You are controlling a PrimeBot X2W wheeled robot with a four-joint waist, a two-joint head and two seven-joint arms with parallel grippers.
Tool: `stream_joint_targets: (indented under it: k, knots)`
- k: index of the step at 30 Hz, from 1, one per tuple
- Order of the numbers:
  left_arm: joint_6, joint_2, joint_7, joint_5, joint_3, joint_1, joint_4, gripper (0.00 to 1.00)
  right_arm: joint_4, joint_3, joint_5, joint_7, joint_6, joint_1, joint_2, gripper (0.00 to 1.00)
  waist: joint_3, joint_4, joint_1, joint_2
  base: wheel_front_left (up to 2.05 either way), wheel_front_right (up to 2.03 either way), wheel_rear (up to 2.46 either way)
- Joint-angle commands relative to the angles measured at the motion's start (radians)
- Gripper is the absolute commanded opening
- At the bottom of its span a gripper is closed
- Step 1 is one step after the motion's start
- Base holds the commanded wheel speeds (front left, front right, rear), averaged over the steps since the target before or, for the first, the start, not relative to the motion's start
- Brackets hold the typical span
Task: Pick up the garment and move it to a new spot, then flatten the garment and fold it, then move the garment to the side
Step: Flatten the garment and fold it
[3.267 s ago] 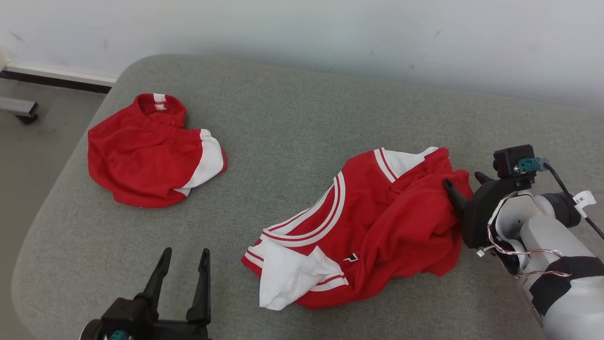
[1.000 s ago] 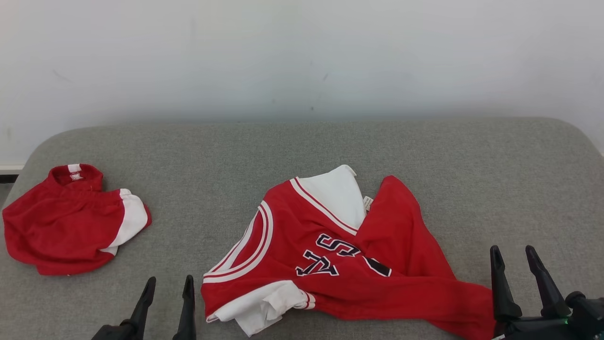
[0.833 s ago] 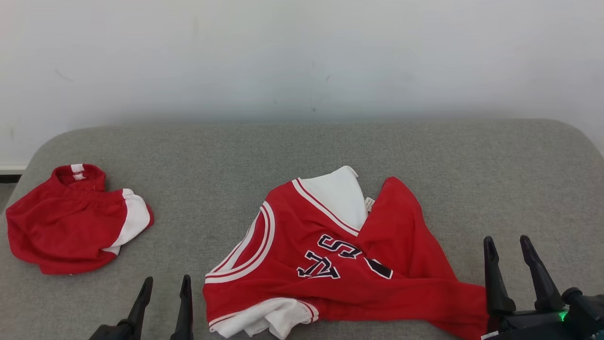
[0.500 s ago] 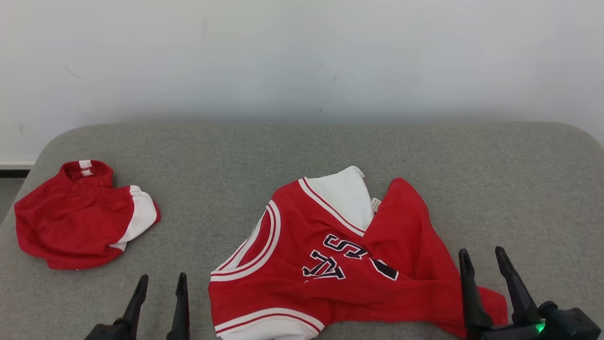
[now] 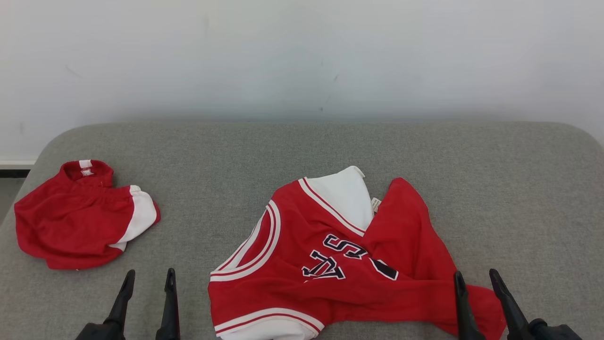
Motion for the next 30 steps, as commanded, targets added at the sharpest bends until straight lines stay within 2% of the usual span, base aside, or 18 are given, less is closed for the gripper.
stream_joint_targets:
  k: [1,17,30]
  knots:
    - [-0.005,0.005,-0.001,0.010,0.005,0.010,-0.004,1.00,0.002,-0.001,-0.006,-0.001,-0.003,0.008,0.005,1.00,-0.001,-0.003,0.0000,0.0000,0.00,0.00,0.00]
    - [-0.016,0.028,-0.001,0.032,0.014,0.034,0.011,1.00,-0.021,-0.040,-0.009,-0.001,-0.003,0.013,-0.009,1.00,-0.019,-0.032,0.0000,0.0000,0.00,0.00,0.00]
    - [-0.026,0.039,-0.001,0.014,0.011,-0.022,0.020,1.00,-0.057,-0.014,0.021,-0.001,-0.003,0.007,-0.016,1.00,-0.001,-0.048,0.0000,0.0000,0.00,0.00,0.00]
